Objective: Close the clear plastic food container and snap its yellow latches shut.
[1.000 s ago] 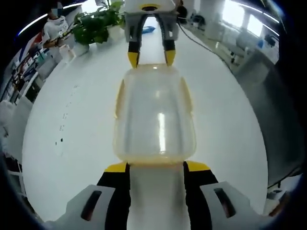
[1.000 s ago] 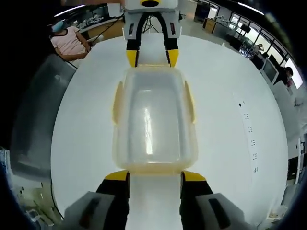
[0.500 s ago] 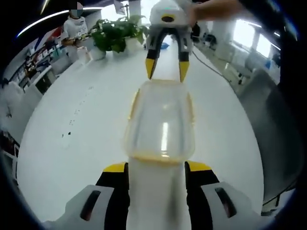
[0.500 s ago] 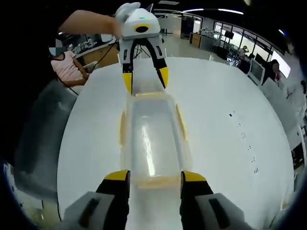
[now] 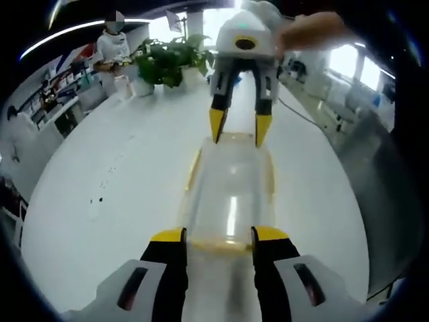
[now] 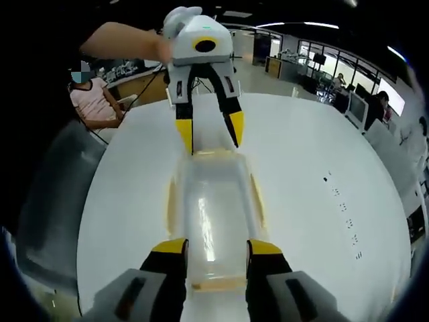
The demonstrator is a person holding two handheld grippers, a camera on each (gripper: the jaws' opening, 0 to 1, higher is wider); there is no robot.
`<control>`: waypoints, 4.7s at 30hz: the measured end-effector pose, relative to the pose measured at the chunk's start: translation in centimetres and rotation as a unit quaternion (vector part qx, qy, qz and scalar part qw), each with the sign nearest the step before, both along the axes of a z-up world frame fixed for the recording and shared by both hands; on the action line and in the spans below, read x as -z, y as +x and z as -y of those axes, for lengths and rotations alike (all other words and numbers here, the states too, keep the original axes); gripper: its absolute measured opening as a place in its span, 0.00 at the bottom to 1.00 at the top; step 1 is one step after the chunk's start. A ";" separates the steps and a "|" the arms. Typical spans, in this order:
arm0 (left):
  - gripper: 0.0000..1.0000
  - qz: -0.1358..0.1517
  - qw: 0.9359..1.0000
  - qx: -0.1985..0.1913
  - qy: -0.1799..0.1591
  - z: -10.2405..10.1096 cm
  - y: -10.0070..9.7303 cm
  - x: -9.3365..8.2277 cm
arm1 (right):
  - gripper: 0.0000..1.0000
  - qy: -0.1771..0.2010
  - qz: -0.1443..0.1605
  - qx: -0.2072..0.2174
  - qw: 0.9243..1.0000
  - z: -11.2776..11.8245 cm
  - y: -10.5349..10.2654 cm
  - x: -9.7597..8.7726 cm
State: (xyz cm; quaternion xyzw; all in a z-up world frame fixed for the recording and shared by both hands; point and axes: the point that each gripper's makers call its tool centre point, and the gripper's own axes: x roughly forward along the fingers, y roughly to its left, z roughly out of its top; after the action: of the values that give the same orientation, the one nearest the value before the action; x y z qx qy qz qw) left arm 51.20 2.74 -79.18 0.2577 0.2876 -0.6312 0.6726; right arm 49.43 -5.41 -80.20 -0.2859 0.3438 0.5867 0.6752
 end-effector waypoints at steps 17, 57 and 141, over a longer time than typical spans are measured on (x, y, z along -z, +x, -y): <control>0.37 -0.004 0.999 0.037 -0.015 5.1 -0.8 0.9 | 0.34 -0.003 0.012 -0.034 0.999 -3.1 0.6 -0.4; 0.44 0.053 0.995 0.079 0.005 6.5 -4.3 1.4 | 0.64 -0.047 -0.033 -0.051 0.997 -3.6 2.3 1.1; 0.49 0.054 0.994 0.070 0.058 4.2 -1.2 0.2 | 0.66 -0.128 -0.037 -0.071 0.989 -1.6 0.8 -1.1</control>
State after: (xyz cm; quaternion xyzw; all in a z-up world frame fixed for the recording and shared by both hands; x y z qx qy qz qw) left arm 50.04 -1.42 -79.34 0.3498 0.2682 -0.6443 0.6250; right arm 50.27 -3.84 -79.15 -0.3716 0.4201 0.5941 0.5766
